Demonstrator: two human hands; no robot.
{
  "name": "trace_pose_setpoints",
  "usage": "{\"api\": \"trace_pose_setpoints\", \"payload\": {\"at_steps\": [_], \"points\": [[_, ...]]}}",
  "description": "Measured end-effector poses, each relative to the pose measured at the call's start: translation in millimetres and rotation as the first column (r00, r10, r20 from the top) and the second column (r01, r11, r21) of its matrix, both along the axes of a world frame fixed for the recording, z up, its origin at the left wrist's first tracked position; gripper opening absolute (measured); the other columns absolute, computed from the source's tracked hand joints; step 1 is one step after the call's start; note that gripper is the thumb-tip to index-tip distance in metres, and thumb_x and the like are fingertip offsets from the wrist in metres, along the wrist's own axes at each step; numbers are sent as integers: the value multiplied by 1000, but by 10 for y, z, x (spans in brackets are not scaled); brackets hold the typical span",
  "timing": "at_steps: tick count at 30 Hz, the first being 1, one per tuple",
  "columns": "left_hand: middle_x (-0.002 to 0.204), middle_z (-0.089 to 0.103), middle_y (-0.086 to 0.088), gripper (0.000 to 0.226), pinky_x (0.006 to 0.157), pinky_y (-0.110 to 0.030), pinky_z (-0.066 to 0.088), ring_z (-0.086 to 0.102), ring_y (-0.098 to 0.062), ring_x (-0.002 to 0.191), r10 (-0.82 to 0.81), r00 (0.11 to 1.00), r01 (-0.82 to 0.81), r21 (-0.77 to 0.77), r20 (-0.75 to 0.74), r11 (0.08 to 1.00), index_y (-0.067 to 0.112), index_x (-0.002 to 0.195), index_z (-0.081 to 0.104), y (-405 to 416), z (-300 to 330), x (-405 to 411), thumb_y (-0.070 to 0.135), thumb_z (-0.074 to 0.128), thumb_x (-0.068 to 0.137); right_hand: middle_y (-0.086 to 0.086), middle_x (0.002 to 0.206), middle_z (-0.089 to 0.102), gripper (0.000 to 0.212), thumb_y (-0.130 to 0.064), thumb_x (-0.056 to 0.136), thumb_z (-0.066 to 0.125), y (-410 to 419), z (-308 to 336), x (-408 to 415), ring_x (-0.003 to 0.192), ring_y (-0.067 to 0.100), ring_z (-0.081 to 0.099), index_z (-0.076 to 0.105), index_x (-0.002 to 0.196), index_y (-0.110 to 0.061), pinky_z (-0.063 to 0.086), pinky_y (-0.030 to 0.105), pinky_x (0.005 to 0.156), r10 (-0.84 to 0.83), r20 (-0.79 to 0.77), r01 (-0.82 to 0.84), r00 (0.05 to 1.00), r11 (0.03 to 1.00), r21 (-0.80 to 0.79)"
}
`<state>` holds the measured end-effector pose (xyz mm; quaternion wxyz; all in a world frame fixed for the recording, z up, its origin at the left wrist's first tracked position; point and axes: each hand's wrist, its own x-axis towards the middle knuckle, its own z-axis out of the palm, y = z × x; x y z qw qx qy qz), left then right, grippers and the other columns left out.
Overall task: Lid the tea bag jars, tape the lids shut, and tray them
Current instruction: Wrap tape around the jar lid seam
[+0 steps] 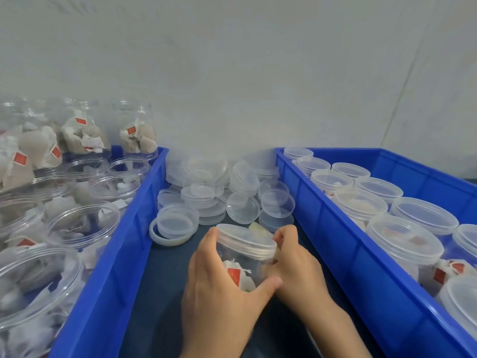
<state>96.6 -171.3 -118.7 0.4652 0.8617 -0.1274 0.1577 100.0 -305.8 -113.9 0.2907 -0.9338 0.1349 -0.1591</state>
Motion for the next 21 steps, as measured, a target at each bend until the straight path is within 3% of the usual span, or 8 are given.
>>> {"api": "trace_pose_setpoints", "payload": {"at_steps": [4,7,11,17,19,21], "points": [[139,32,15,112,86,-26,37,39,-8,123,22,999,-25,-51,-45,998,42,144,11,75,-5,132,75,58,48,-7,104,52,53,-10,78,60,-35,-11,-14,89,8,55,21,98,-39,52,36,76,135,54,-142,989,979,145],[136,44,16,108,81,-26,35,48,-11,119,29,992,-46,-142,-121,989,42,144,15,132,-12,229,76,56,50,-9,105,58,45,-1,83,53,-113,-19,0,96,10,56,37,106,-37,52,40,81,123,95,-135,988,981,138],[128,55,14,96,84,-29,38,53,-12,112,37,986,-76,-245,-160,967,42,139,32,192,-40,337,71,62,52,-13,86,64,13,-33,88,59,-147,-21,-6,80,13,59,55,101,-34,50,38,70,8,233,15,972,995,-97],[90,52,33,103,87,-24,42,51,16,85,-14,978,-91,-482,-210,872,34,136,46,248,-76,440,62,76,41,-11,64,60,30,-57,77,60,-204,46,-52,65,12,54,62,77,-27,48,32,57,-128,278,170,952,977,-132],[88,51,34,108,90,-27,46,48,21,82,-1,975,-115,-509,-222,853,33,135,47,246,-80,438,66,75,36,-11,63,60,32,-59,77,60,-197,62,-61,63,12,54,63,76,-26,49,33,56,-119,285,166,951,975,-148],[94,56,30,109,88,-27,46,49,16,85,54,977,-147,-473,-205,869,36,136,45,254,-79,446,69,73,35,-8,60,58,31,-54,76,64,-193,65,-71,59,15,54,63,71,-23,48,34,53,-113,328,186,938,962,-199]]}}
